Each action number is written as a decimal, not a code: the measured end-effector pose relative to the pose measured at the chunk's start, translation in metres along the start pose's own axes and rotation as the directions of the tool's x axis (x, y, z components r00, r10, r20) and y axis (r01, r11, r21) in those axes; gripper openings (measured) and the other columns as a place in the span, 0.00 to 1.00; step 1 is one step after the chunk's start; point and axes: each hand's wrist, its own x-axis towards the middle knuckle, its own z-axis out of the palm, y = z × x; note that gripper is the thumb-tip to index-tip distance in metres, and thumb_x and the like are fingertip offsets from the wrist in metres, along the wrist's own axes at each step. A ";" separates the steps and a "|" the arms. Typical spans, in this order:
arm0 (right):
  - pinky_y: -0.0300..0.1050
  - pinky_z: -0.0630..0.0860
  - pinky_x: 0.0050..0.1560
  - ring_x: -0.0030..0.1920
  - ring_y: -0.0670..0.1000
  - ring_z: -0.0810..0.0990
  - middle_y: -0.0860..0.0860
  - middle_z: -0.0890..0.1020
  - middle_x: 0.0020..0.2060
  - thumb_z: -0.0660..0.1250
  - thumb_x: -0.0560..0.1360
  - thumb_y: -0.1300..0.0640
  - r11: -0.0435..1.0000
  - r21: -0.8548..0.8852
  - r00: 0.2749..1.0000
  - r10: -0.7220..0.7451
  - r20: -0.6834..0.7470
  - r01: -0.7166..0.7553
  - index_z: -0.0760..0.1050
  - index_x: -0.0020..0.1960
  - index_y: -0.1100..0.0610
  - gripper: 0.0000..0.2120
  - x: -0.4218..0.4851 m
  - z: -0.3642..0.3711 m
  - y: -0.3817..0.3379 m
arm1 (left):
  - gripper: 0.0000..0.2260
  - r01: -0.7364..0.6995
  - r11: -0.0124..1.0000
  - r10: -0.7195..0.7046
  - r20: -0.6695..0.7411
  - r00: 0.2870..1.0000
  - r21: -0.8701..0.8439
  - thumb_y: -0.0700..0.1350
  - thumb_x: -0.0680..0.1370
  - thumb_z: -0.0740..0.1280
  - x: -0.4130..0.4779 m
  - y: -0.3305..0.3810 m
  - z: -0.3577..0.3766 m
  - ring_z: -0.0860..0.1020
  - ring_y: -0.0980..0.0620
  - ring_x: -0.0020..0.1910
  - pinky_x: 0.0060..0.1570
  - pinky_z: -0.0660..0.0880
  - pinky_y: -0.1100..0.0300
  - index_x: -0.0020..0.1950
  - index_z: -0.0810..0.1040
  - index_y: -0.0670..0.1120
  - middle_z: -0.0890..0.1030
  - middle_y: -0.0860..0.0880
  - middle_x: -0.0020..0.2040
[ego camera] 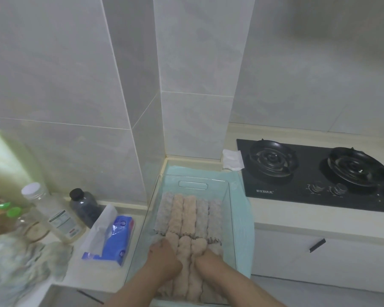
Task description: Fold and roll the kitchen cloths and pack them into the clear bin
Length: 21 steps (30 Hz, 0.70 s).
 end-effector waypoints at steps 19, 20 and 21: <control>0.43 0.68 0.61 0.63 0.58 0.71 0.63 0.54 0.71 0.57 0.76 0.54 0.955 -0.262 0.989 -0.145 0.000 0.140 0.53 0.74 0.48 0.28 -0.015 -0.002 0.009 | 0.40 -0.090 0.988 0.086 0.033 0.996 0.128 0.55 0.73 0.66 -0.017 0.003 -0.018 0.64 0.42 0.71 0.67 0.65 0.55 0.77 0.52 0.40 0.59 0.39 0.74; 0.40 0.68 0.55 0.59 0.56 0.73 0.61 0.60 0.69 0.57 0.76 0.53 0.943 -0.276 0.981 -0.195 0.000 0.188 0.56 0.73 0.50 0.26 -0.020 -0.010 0.005 | 0.34 -0.133 0.987 0.134 -0.006 0.991 0.089 0.55 0.73 0.64 -0.018 0.006 -0.027 0.68 0.45 0.68 0.65 0.67 0.56 0.74 0.59 0.42 0.64 0.41 0.72; 0.40 0.68 0.52 0.59 0.55 0.75 0.59 0.66 0.68 0.57 0.76 0.52 0.939 -0.260 0.971 -0.239 -0.022 0.225 0.61 0.71 0.52 0.23 -0.026 -0.022 -0.004 | 0.28 -0.162 0.987 0.162 -0.069 0.984 0.014 0.55 0.74 0.64 -0.017 0.010 -0.036 0.71 0.46 0.65 0.64 0.69 0.56 0.71 0.66 0.43 0.69 0.43 0.70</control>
